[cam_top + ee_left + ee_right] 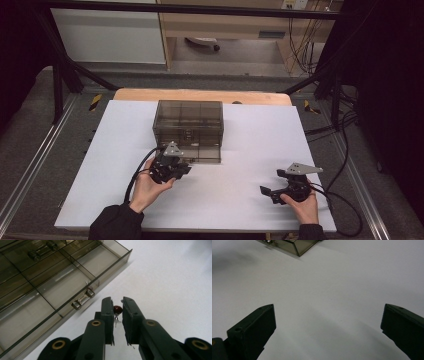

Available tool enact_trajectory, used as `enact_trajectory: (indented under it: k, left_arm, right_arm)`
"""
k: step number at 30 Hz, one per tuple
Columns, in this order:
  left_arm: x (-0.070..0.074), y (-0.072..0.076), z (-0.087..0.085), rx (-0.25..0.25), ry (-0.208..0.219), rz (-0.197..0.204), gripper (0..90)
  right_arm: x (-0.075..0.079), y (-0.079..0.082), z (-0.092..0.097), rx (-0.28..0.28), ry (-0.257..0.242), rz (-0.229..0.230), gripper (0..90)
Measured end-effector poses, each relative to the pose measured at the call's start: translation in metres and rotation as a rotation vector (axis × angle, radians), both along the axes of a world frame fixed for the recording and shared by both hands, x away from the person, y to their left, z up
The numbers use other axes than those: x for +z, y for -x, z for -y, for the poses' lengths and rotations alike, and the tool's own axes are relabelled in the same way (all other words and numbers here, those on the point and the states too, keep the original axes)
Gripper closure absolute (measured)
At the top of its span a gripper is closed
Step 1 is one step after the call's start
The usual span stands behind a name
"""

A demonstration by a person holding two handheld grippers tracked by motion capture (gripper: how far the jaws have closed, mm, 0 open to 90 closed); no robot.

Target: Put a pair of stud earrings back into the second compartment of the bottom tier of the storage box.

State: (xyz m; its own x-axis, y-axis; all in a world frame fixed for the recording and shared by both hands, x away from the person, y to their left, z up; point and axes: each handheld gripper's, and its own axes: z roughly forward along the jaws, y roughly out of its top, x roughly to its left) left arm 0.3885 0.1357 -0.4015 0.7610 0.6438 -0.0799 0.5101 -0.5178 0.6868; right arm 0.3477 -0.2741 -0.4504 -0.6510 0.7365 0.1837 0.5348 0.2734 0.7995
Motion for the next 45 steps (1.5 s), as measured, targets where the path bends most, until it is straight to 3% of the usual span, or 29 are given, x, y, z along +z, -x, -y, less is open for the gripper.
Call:
enact_trajectory:
  k: [17,25,45]
  left_arm:
    - [0.02,-0.009,0.002,0.002,0.013,0.022,79.2]
    - [0.027,-0.02,0.001,0.017,0.016,0.023,79.2]
    - [0.024,-0.049,0.005,0.076,-0.005,0.026,79.2]
  right_arm:
    - [0.0,0.0,0.0,0.0,-0.003,-0.001,0.6]
    - [0.0,0.0,0.0,0.0,-0.003,0.0,0.6]
    - [0.001,0.0,0.001,-0.001,-0.003,0.003,0.6]
